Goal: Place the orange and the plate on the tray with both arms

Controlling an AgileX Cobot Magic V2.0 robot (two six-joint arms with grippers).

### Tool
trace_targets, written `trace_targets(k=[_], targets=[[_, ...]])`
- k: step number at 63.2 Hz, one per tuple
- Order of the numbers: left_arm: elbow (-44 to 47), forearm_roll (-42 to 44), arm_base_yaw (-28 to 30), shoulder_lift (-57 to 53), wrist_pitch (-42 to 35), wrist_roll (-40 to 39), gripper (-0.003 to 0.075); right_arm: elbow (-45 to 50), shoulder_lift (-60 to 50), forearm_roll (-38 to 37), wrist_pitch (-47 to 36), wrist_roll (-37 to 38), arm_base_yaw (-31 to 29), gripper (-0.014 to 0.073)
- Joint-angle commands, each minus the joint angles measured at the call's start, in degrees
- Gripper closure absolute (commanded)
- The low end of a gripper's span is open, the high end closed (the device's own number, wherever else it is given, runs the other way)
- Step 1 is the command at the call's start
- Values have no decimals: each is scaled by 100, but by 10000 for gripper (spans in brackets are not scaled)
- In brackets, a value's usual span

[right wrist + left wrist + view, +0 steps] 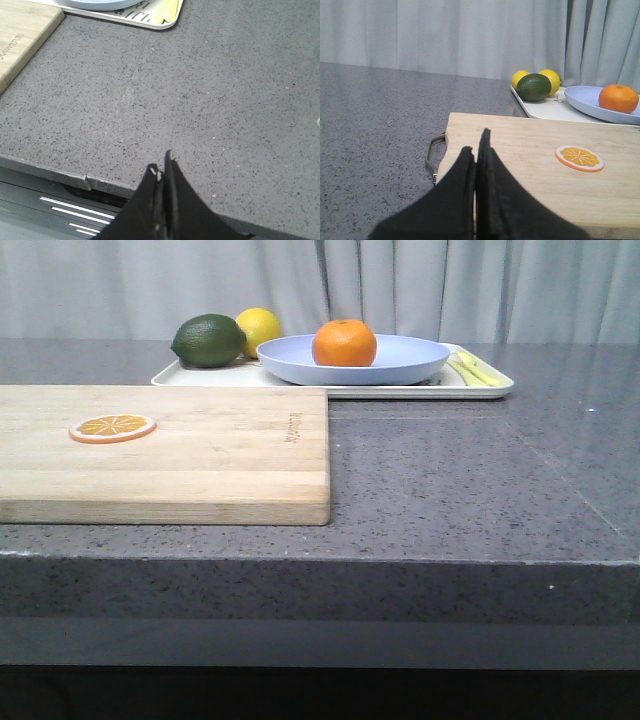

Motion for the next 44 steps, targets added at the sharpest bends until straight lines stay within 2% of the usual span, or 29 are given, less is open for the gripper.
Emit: trace_targets(k=[1, 44], targets=[[154, -58, 16, -111, -419, 8, 740, -126, 29, -12, -402, -44, -8, 711], [154, -58, 16, -111, -419, 8, 740, -58, -65, -18, -449, -44, -8, 711]])
